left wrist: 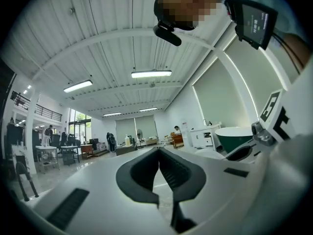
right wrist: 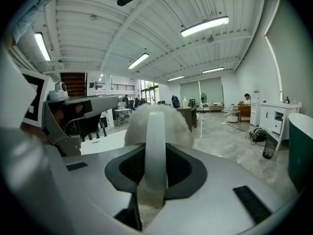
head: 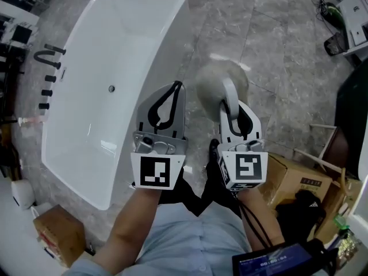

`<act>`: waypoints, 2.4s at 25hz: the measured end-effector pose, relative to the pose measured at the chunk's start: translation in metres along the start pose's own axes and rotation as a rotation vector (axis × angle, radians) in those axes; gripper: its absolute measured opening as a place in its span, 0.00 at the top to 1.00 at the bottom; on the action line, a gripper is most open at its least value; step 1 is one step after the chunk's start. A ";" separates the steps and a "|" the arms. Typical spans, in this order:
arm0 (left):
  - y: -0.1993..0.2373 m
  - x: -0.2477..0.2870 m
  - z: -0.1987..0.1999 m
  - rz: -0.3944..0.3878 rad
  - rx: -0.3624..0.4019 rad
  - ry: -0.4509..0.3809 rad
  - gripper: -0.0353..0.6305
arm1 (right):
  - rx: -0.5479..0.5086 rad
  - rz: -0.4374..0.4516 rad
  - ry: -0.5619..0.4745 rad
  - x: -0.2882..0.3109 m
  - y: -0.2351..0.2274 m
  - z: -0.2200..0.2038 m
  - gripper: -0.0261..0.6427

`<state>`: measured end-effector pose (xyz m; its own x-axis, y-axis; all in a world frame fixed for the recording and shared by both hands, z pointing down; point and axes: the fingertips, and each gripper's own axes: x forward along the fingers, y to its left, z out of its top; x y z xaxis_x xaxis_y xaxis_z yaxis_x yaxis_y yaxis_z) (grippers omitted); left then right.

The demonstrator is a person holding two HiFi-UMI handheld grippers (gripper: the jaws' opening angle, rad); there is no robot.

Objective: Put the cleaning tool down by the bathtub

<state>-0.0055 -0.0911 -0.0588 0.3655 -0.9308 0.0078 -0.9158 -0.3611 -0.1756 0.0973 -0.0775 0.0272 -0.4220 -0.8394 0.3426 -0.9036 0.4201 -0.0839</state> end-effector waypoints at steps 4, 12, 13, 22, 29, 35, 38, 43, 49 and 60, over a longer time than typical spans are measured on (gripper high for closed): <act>0.023 -0.007 -0.047 -0.033 0.011 0.035 0.92 | 0.029 -0.018 0.024 0.031 0.028 -0.032 0.82; 0.059 -0.023 -0.147 -0.031 -0.034 0.072 0.92 | 0.058 -0.014 0.092 0.085 0.080 -0.116 0.82; 0.060 -0.022 -0.159 -0.029 -0.042 0.067 0.92 | 0.060 -0.015 0.101 0.091 0.083 -0.129 0.82; 0.055 -0.019 -0.279 -0.042 -0.085 0.091 0.92 | 0.119 -0.071 0.167 0.143 0.084 -0.245 0.82; 0.045 -0.021 -0.358 -0.042 -0.081 0.090 0.92 | 0.149 -0.091 0.199 0.175 0.082 -0.324 0.82; 0.043 -0.030 -0.420 -0.062 -0.034 0.103 0.92 | 0.167 -0.088 0.269 0.190 0.095 -0.403 0.82; 0.043 -0.036 -0.448 -0.053 -0.025 0.101 0.92 | 0.175 -0.088 0.294 0.194 0.101 -0.439 0.82; 0.046 -0.050 -0.490 -0.036 -0.013 0.108 0.92 | 0.179 -0.097 0.324 0.203 0.110 -0.492 0.82; 0.040 -0.063 -0.532 -0.044 -0.023 0.106 0.92 | 0.190 -0.134 0.362 0.208 0.118 -0.555 0.82; 0.040 -0.077 -0.583 -0.057 -0.050 0.110 0.92 | 0.213 -0.154 0.387 0.231 0.144 -0.628 0.82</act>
<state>-0.1674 -0.0668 0.5077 0.3998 -0.9081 0.1244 -0.9021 -0.4139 -0.1222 -0.0842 0.0057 0.6820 -0.2601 -0.6788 0.6868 -0.9656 0.1866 -0.1812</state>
